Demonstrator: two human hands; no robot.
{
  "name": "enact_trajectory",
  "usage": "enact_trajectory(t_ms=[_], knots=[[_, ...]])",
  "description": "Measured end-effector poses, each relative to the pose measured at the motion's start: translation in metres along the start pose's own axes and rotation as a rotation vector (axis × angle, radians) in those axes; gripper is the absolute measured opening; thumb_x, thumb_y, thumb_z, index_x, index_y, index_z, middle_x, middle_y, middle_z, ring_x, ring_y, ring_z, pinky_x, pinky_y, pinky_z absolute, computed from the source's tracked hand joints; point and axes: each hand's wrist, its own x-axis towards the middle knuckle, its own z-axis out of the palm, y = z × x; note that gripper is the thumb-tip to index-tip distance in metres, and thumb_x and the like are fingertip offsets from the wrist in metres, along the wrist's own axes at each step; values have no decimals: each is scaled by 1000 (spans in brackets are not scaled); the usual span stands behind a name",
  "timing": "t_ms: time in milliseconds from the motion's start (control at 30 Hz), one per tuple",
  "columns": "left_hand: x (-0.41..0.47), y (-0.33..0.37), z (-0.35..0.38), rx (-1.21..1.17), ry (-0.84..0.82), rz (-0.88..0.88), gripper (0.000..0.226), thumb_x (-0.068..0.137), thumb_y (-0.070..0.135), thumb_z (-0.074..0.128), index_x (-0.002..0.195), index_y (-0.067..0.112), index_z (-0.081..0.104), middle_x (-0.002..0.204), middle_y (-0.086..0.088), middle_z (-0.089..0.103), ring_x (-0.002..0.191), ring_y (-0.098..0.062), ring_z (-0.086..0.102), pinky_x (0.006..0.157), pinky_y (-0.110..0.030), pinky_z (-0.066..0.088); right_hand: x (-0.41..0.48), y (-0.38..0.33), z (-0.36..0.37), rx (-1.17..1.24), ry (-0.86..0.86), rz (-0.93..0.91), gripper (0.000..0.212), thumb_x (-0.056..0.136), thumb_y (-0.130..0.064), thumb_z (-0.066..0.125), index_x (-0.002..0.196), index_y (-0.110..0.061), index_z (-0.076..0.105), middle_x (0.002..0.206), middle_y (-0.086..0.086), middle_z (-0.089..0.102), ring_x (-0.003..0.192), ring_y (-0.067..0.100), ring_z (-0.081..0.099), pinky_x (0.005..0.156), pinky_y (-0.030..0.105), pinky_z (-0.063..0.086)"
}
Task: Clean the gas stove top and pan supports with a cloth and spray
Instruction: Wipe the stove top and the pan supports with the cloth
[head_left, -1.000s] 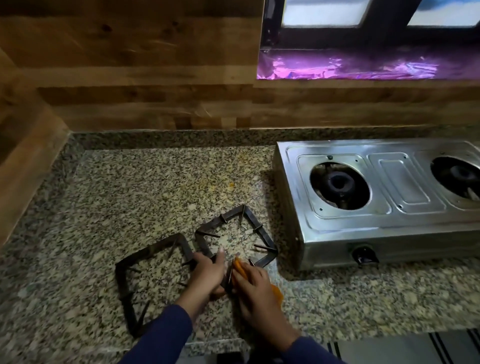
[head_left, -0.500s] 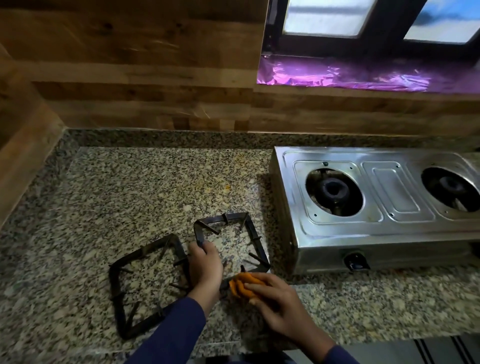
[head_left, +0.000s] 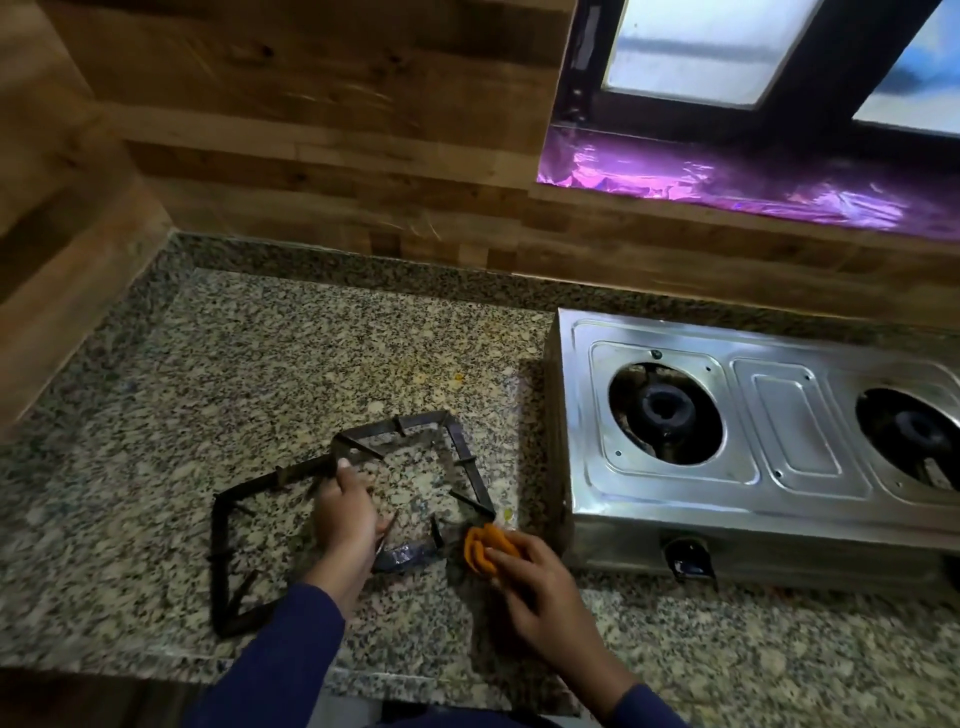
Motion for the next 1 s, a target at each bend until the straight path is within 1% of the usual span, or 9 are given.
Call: enact_trajectory(t_ms=[167,367,500,600,700,767,867,933,1000], knots=[[6,22,-36,-140,-4,58,47,100,50,39,75,13,53,72,-8,57,48,-17,55,49,-31,39,38,-53,-32,127,263,-130,34,90,-9,65,123,-15,69,131,2,57,126,9,52,103,24,44],[-15,45,-65,-207,-67,187,47,100,50,40,76,11,52,72,-4,56,54,-14,49,48,-29,40,87,-61,-43,-107,-76,-418,37,88,-4,56,122,-13,69,139,8,52,129,20,48,109,26,38],[-20,43,-76,-204,-23,258,48,100,51,38,76,11,52,81,-7,58,57,-19,54,47,-28,39,81,-49,-58,-16,-7,-272,34,88,-2,55,115,-15,71,130,0,56,122,16,55,98,26,49],[-30,41,-78,-193,-20,284,49,101,49,36,75,10,50,77,-11,58,41,-17,49,47,-27,40,89,-59,-74,51,204,-129,26,90,-11,67,114,-18,73,122,-2,61,117,13,58,98,27,49],[-44,43,-72,-190,-53,318,47,102,44,37,73,8,49,72,-10,55,45,-19,49,40,-18,44,113,-94,-84,120,384,-83,27,90,-17,71,116,-19,72,116,-5,65,113,7,59,99,24,47],[-53,43,-63,-181,-75,356,47,101,43,36,73,7,49,71,-14,54,42,-17,48,42,-10,44,124,-119,-78,109,376,-22,31,90,-20,70,121,-18,70,114,-4,62,109,7,59,97,16,45],[-63,42,-49,-197,-56,350,49,101,47,35,74,10,50,82,-15,62,49,-21,53,36,-22,43,120,-139,-56,54,300,86,43,93,-21,65,135,-15,59,110,-5,48,97,4,49,88,5,37],[-65,38,-44,-175,3,365,51,100,50,33,72,12,51,78,-13,65,48,-28,55,39,-24,42,109,-141,-45,57,251,112,44,94,-21,63,137,-14,57,107,-6,45,93,3,48,94,18,43],[-66,32,-41,-162,34,384,51,100,50,33,71,12,51,72,-16,61,46,-30,52,41,-17,46,102,-137,-43,86,210,137,38,92,-21,65,130,-16,63,105,-4,51,92,3,51,96,29,48]])
